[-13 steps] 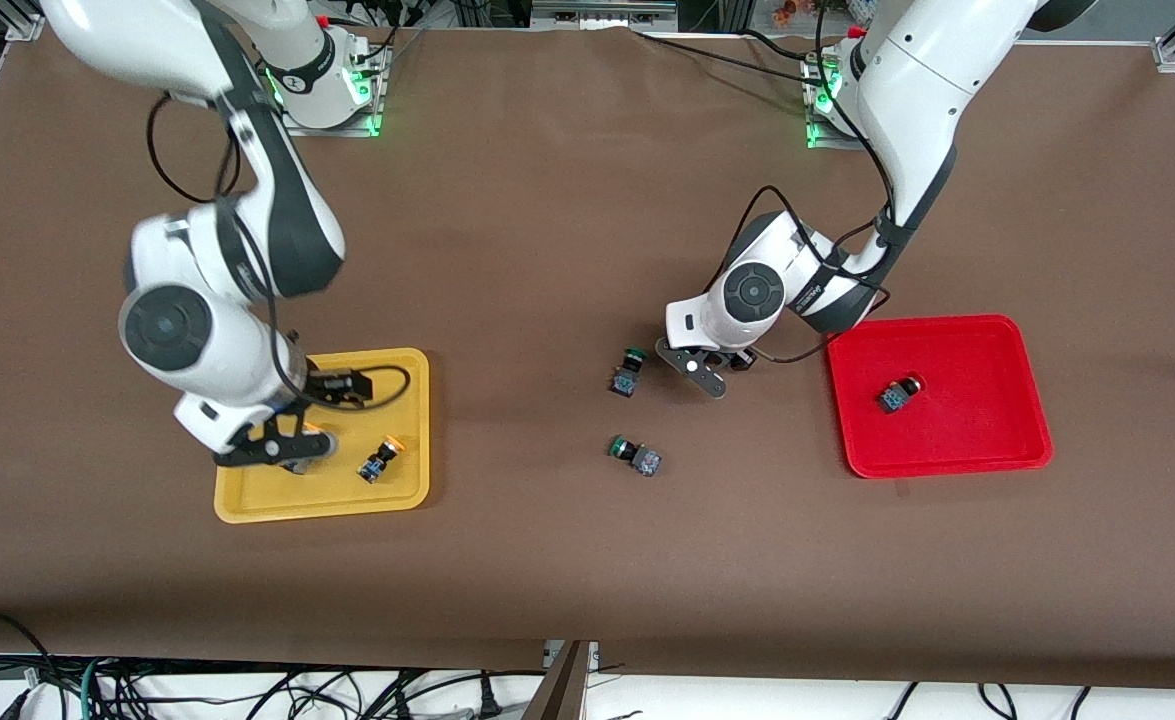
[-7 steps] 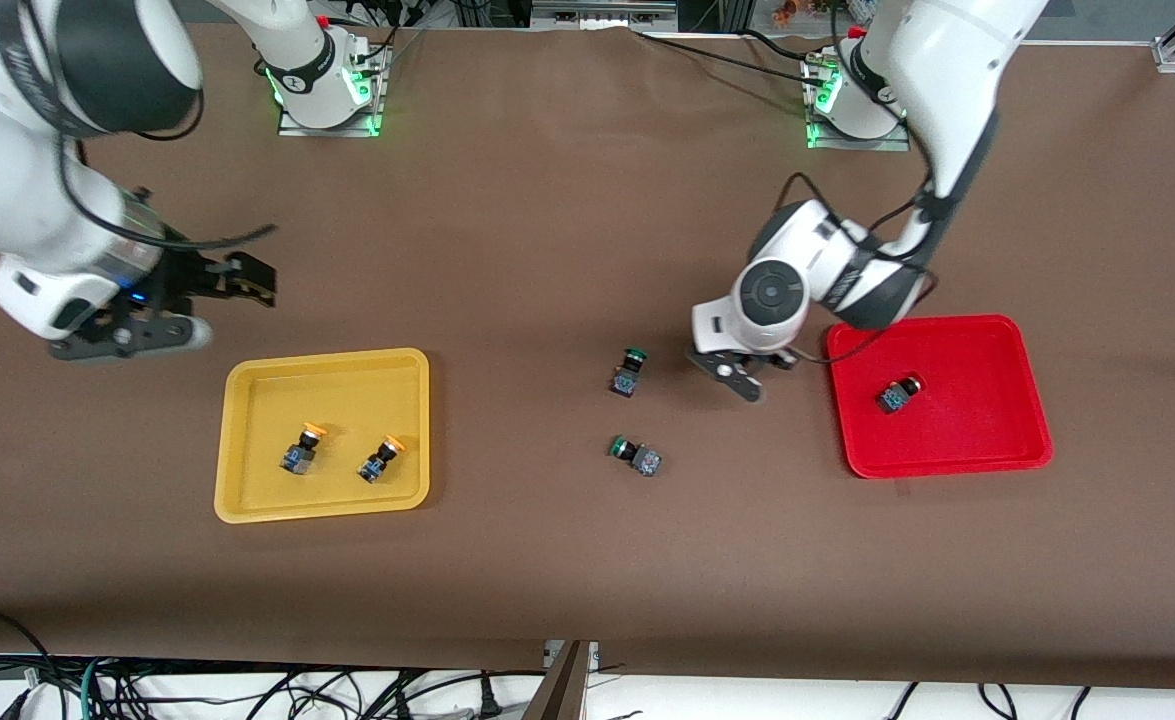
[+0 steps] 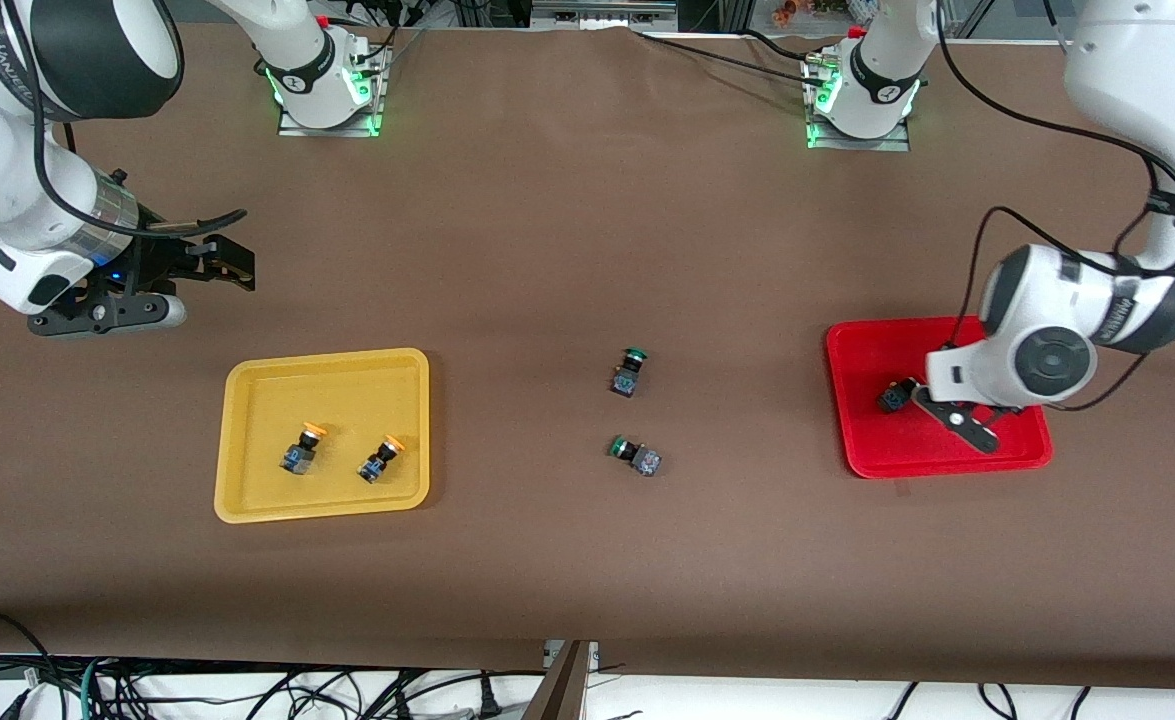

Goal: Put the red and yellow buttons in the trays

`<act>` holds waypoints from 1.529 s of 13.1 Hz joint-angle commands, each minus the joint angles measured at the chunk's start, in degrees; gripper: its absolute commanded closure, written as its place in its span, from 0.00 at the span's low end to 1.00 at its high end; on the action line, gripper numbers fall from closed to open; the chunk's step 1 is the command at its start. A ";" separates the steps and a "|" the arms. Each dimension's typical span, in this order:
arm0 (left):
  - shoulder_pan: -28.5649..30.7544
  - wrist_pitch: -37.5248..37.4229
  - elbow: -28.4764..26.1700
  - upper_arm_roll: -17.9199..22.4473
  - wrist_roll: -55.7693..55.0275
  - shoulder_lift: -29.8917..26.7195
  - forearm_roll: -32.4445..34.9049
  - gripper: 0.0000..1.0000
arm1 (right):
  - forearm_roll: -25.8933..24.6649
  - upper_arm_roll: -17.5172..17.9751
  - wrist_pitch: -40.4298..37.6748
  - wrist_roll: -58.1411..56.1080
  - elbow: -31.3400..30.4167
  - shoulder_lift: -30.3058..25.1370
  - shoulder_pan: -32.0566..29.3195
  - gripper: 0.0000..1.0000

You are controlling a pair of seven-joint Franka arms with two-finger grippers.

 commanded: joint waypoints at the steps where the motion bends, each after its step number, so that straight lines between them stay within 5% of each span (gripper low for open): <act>1: 1.55 1.74 0.37 -1.21 2.79 1.21 1.60 0.55 | 0.09 0.08 0.63 -0.58 -1.13 -1.48 0.04 0.00; 2: 1.72 1.66 0.37 -1.30 2.87 1.21 1.60 0.01 | 0.00 0.08 0.72 -0.58 -0.86 -1.40 0.04 0.01; 7: 1.46 -1.84 1.24 -5.33 3.49 -6.41 0.63 0.00 | -0.17 0.08 0.72 -0.66 0.37 -0.96 -0.04 0.01; 11: 1.20 -23.78 19.56 -7.28 2.44 -9.07 -9.80 0.00 | -0.17 0.08 0.81 -0.66 0.37 -0.96 -0.04 0.00; 14: 1.46 -29.08 28.47 -7.02 -2.81 -9.16 -15.44 0.00 | -0.17 0.08 0.72 -0.66 0.37 -0.96 -0.04 0.01; 17: 0.33 -31.99 27.88 -4.14 -18.70 -13.72 -19.23 0.00 | -0.17 0.08 0.72 -0.66 0.37 -0.96 -0.04 0.01; 20: -10.36 -31.13 15.80 7.97 -31.97 -25.11 -21.67 0.00 | -0.17 0.08 0.64 -0.66 0.37 -0.96 -0.04 0.01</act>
